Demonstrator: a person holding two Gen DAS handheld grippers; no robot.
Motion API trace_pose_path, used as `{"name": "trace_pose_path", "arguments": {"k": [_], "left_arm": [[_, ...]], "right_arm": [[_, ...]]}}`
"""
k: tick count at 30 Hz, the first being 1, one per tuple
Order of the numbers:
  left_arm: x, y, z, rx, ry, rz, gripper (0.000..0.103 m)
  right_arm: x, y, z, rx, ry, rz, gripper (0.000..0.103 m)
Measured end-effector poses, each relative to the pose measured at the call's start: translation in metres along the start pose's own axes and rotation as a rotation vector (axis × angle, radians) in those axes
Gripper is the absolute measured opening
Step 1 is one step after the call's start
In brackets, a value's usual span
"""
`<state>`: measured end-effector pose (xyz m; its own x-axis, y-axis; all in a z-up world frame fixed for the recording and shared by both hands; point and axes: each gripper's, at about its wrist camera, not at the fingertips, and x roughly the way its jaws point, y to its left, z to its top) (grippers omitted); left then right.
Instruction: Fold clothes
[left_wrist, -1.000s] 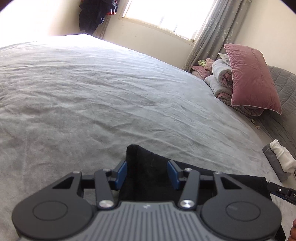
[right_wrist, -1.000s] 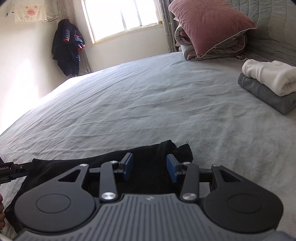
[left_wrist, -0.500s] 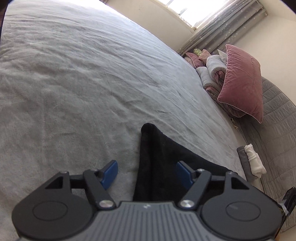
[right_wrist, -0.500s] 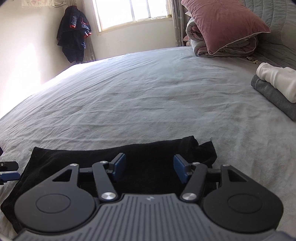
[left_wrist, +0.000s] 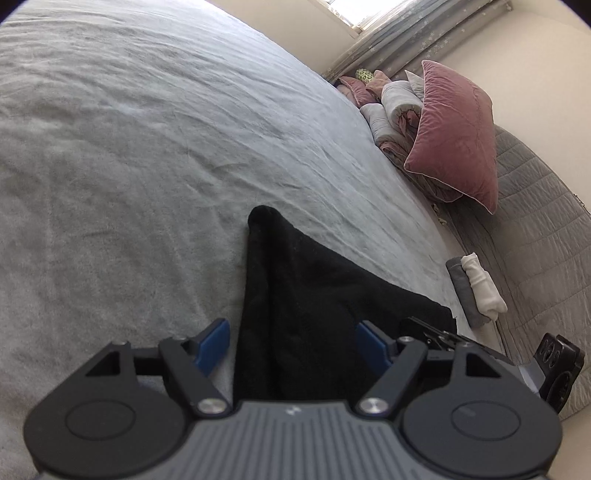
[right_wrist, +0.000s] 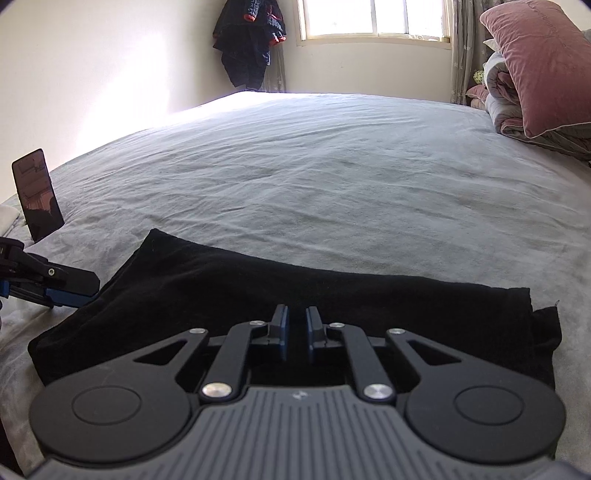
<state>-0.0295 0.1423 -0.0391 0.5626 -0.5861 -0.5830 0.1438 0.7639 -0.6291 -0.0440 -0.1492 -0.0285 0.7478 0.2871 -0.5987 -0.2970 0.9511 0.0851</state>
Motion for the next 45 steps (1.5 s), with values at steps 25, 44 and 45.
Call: {"name": "trace_pose_path", "arguments": {"k": [25, 44, 45], "left_arm": [[0.007, -0.052, -0.013, 0.136, -0.087, -0.03, 0.008], [0.032, -0.101, -0.036, 0.359, 0.082, -0.173, 0.012], [0.029, -0.102, -0.037, 0.37, 0.075, -0.184, 0.012]], "right_arm": [[-0.005, -0.027, 0.006, 0.452, 0.043, 0.359, 0.04], [0.017, -0.032, -0.001, 0.625, 0.138, 0.472, 0.011], [0.018, -0.033, -0.003, 0.635, 0.141, 0.47, 0.012]]}}
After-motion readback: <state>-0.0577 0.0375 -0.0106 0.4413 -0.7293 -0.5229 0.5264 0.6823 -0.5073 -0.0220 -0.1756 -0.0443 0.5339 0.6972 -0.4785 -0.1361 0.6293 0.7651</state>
